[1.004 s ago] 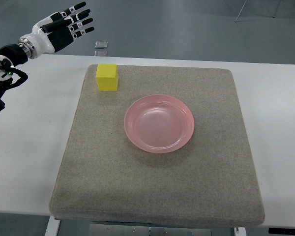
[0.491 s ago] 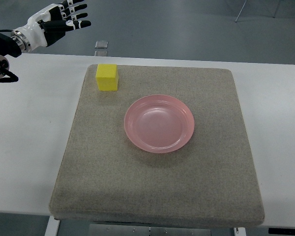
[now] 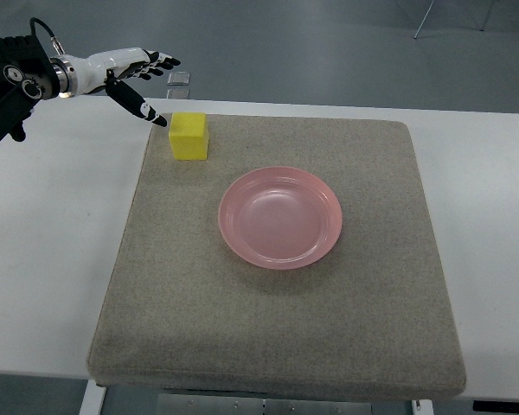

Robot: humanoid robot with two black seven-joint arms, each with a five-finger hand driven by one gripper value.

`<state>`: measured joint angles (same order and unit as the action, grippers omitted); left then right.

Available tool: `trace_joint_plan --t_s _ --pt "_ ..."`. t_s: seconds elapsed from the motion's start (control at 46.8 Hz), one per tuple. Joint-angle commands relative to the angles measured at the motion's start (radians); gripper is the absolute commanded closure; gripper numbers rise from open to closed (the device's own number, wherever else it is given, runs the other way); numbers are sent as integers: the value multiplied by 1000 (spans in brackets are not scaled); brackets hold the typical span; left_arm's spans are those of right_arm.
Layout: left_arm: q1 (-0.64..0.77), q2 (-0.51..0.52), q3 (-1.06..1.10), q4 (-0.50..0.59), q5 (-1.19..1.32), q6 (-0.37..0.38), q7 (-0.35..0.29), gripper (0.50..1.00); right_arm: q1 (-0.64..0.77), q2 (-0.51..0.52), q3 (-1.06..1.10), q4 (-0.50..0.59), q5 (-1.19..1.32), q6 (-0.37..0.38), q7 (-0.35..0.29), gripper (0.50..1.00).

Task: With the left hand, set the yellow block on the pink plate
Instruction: 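Lower the left hand onto the yellow cube and close fingers around it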

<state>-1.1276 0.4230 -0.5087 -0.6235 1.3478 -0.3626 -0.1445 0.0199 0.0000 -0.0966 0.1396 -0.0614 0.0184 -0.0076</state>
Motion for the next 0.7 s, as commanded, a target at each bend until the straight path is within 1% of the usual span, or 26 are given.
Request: trace_joint_plan --t_s 0.0,0.214,0.32,0.491,0.683 --pt "0 -7 45 -5 14 24 0 508 0 0 0 0 0 0 0 576" --pt "0 -46 101 -4 39 30 0 508 0 0 0 0 -2 0 0 576" --pt "5 -75 110 4 88 53 0 508 0 0 0 0 0 0 0 576" --pt "9 -107 114 14 123 114 3 508 0 0 0 0 0 0 0 576" --pt "11 -130 147 51 125 120 5 514 0 0 0 0 0 0 0 576"
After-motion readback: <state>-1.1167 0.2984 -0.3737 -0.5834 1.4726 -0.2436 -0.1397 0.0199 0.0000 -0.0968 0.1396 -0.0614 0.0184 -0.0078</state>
